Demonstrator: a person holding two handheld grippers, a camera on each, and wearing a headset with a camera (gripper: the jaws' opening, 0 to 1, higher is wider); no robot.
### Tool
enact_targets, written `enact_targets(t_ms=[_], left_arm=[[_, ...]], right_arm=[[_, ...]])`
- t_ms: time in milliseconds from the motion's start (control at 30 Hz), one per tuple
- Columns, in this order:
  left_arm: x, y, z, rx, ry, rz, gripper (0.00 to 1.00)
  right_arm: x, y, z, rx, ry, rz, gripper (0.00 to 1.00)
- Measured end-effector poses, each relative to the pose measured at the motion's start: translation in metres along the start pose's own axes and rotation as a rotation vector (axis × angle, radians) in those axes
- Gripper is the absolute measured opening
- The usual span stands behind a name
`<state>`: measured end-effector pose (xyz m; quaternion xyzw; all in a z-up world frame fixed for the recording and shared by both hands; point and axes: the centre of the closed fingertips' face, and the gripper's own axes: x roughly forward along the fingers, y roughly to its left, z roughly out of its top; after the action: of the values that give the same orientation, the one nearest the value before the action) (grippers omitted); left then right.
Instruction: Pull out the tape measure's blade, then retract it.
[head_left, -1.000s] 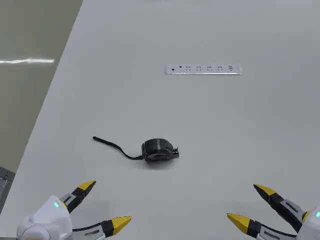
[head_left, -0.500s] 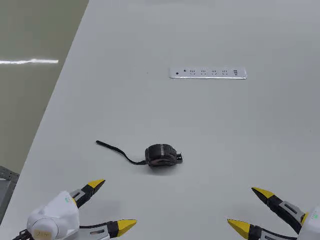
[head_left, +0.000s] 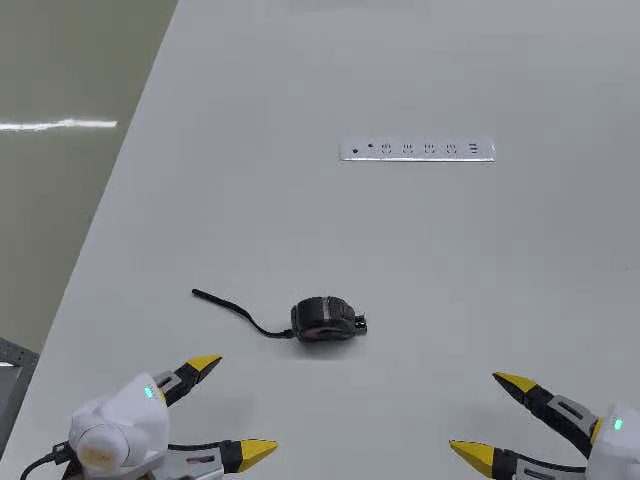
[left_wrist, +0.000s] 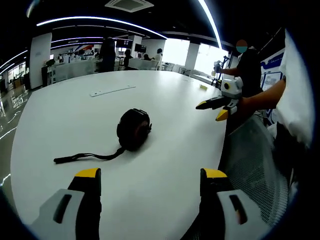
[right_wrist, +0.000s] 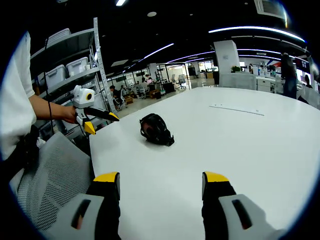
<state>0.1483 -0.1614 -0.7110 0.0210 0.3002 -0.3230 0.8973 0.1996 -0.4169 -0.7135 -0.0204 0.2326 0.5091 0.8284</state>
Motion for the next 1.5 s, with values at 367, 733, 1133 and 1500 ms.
enact_targets(t_ms=[367,733,1133,1500], left_arm=[[0.016,0.009,0.006,0.040,0.024,-0.038,0.78],[0.032,0.016,0.009,0.083,0.046,-0.075,0.76],[0.052,0.022,0.012,0.115,0.070,-0.112,0.73],[0.065,0.027,0.018,0.136,0.084,-0.129,0.70]], right_arm=[[0.014,0.001,0.002,-0.030,0.001,0.053,0.67],[0.026,0.000,0.006,-0.030,-0.006,0.091,0.67],[0.036,-0.009,0.011,-0.037,-0.003,0.112,0.67],[0.046,-0.011,0.011,-0.049,0.010,0.132,0.66]])
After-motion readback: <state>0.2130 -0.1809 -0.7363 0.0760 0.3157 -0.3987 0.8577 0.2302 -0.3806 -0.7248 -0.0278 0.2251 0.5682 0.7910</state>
